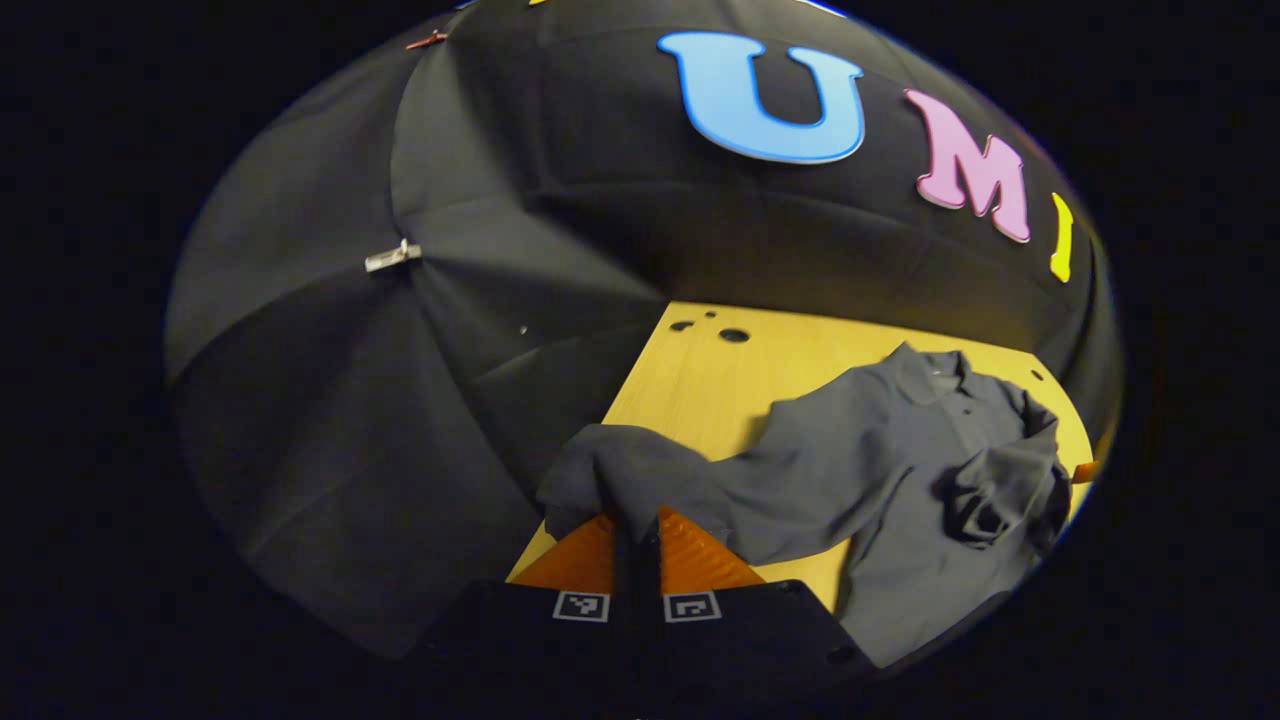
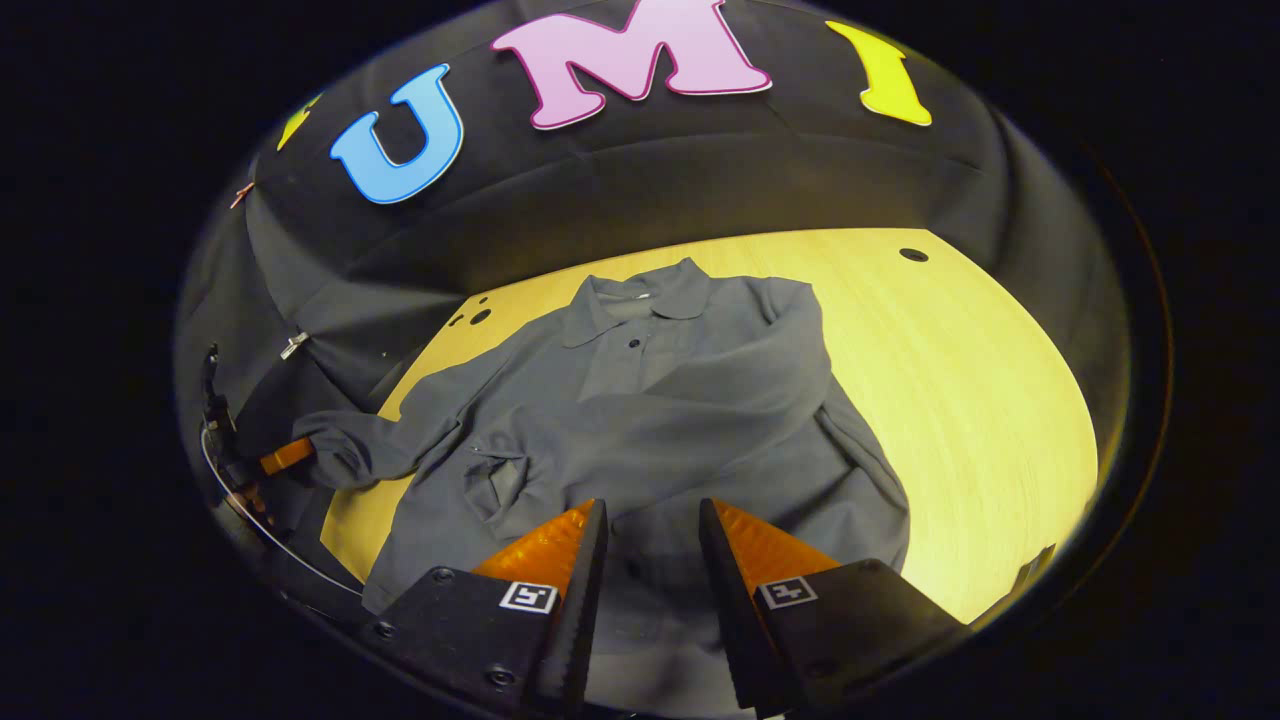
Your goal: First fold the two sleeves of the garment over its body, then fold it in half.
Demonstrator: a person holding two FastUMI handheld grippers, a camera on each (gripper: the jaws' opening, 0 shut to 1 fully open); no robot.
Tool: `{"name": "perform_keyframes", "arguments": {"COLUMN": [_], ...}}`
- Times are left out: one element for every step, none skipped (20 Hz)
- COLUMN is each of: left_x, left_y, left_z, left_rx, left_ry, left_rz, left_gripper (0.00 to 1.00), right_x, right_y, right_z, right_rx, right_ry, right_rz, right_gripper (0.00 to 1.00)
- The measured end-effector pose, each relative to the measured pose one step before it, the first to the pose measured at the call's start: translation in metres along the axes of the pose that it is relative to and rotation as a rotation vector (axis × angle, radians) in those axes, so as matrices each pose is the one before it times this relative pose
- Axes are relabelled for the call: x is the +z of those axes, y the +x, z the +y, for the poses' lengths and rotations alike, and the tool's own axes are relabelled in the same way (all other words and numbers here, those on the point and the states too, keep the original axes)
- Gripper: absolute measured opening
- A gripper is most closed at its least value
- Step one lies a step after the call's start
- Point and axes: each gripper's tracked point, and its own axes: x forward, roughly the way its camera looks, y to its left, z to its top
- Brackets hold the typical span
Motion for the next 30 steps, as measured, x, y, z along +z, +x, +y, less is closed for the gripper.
{"name": "perform_keyframes", "arguments": {"left_x": [0.01022,0.01123,0.01096,0.00791,0.00433,0.00473,0.00368,0.00293,0.00191,0.00270,-0.00051,0.00035,-0.00111,-0.00023,-0.00339,-0.00207,-0.00337,-0.00336,-0.00362,-0.00419,-0.00385,-0.00628,-0.00456,-0.00471,-0.00431,-0.00745,-0.01074,-0.00608,-0.00433,-0.00474], "left_y": [-0.00788,-0.00816,-0.00946,-0.00529,0.00040,-0.00025,-0.00048,0.00215,0.00111,0.00247,0.00279,0.00305,0.00408,0.00444,0.00792,0.00586,0.00580,0.00528,0.00615,0.00673,0.00629,0.00915,0.00689,0.00793,0.00671,0.01042,0.01542,0.00781,0.00744,0.00610], "left_z": [-0.01351,-0.01379,-0.01513,-0.01630,-0.01527,-0.01514,-0.01400,-0.01405,-0.01373,-0.01570,-0.01567,-0.01647,-0.01711,-0.01560,-0.01531,-0.01375,-0.01285,-0.01152,-0.01089,-0.01069,-0.01006,-0.01275,-0.00653,-0.00759,-0.00602,-0.00732,-0.00832,-0.00376,-0.00384,-0.00425], "left_rx": [-0.02297,-0.02476,-0.03044,-0.02954,-0.02411,-0.02574,-0.02202,-0.02092,-0.02151,-0.02471,-0.02548,-0.02816,-0.02838,-0.02430,-0.02345,-0.02172,-0.01806,-0.01570,-0.01358,-0.01257,-0.01045,-0.01288,-0.00547,-0.00471,-0.00099,-0.00148,0.00238,0.00373,0.00657,0.00392], "left_ry": [-0.00377,-0.00693,-0.01111,-0.00781,-0.00212,0.00345,0.01162,0.01958,0.01808,0.01125,0.00448,0.00026,0.00257,0.00496,0.00255,0.00121,0.00646,0.00887,0.00949,0.00752,0.00603,0.00922,0.01170,0.01304,0.01318,0.01209,0.00510,0.00463,0.00792,0.00819], "left_rz": [-0.01278,-0.01517,-0.01698,-0.01010,-0.00599,-0.00340,-0.00427,-0.00296,0.00086,0.00324,0.00724,0.00706,0.00409,0.00460,0.00922,0.01041,0.00958,0.01177,0.01203,0.01322,0.01374,0.02034,0.01518,0.01673,0.01581,0.02455,0.03234,0.01722,0.01748,0.01435], "left_gripper": [0.05,0.05,0.05,0.06,0.05,0.05,0.05,0.05,0.06,0.06,0.05,0.05,0.05,0.05,0.05,0.06,0.05,0.06,0.06,0.06,0.06,0.06,0.06,0.06,0.06,0.06,0.06,0.06,0.02,0.06], "right_x": [-0.00020,0.00078,0.00135,0.00083,0.00041,-0.00036,0.00130,0.00053,0.00079,-0.00002,0.00011,-0.00033,0.00057,-0.00075,0.00076,0.00025,0.00175,0.00065,0.00084,-0.00025,0.00034,-0.00058,-0.00081,-0.00010,-0.00164,-0.00073,-0.00057,0.00044,0.00099,-0.00018], "right_y": [-0.00261,-0.00365,-0.00249,-0.00269,-0.00247,-0.00210,-0.00207,-0.00176,-0.00092,-0.00173,-0.00115,-0.00178,-0.00230,-0.00238,-0.00055,-0.00083,-0.00137,-0.00167,-0.00034,-0.00125,0.00009,-0.00157,-0.00095,0.00037,-0.00060,0.00081,0.00014,0.00074,0.00281,0.00212], "right_z": [-0.00643,-0.00418,-0.00564,-0.00421,-0.00555,-0.00459,-0.00519,-0.00448,-0.00394,-0.00359,-0.00479,-0.00383,-0.00470,-0.00445,-0.00555,-0.00445,-0.00534,-0.00419,-0.00548,-0.00439,-0.00509,-0.00575,-0.00446,-0.00499,-0.00391,-0.00656,-0.00577,-0.00232,-0.00336,-0.00317], "right_rx": [-0.00548,-0.00394,-0.00595,-0.00440,-0.00803,-0.00634,-0.00764,-0.00649,-0.00535,-0.00612,-0.00545,-0.00454,-0.00583,-0.00611,-0.00517,-0.00604,-0.00649,-0.00574,-0.00619,-0.00434,-0.00432,-0.00479,-0.00394,-0.00342,-0.00314,-0.00389,-0.00085,0.00066,0.00048,0.00151], "right_ry": [0.00272,0.00199,0.00105,0.00282,0.00390,0.00663,0.00813,0.00879,0.00851,0.00667,0.00623,0.00567,0.00522,0.00575,0.00825,0.00932,0.00818,0.00678,0.00582,0.00522,0.00551,0.00664,0.00625,0.00539,0.00419,0.00233,-0.00054,-0.00128,-0.00213,-0.00315], "right_rz": [-0.00331,-0.00574,-0.00600,-0.00546,-0.00294,-0.00335,-0.00420,-0.00414,-0.00334,-0.00369,-0.00263,-0.00184,-0.00204,-0.00238,0.00022,-0.00091,-0.00240,-0.00275,-0.00182,-0.00065,0.00077,0.00250,0.00306,0.00308,0.00512,0.00681,0.00762,0.00498,0.00474,0.00489], "right_gripper": [0.58,0.58,0.58,0.58,0.58,0.58,0.58,0.58,0.58,0.58,0.58,0.58,0.58,0.58,0.58,0.58,0.58,0.58,0.58,0.58,0.58,0.58,0.58,0.58,0.58,0.58,0.58,0.58,0.58,0.58]}}
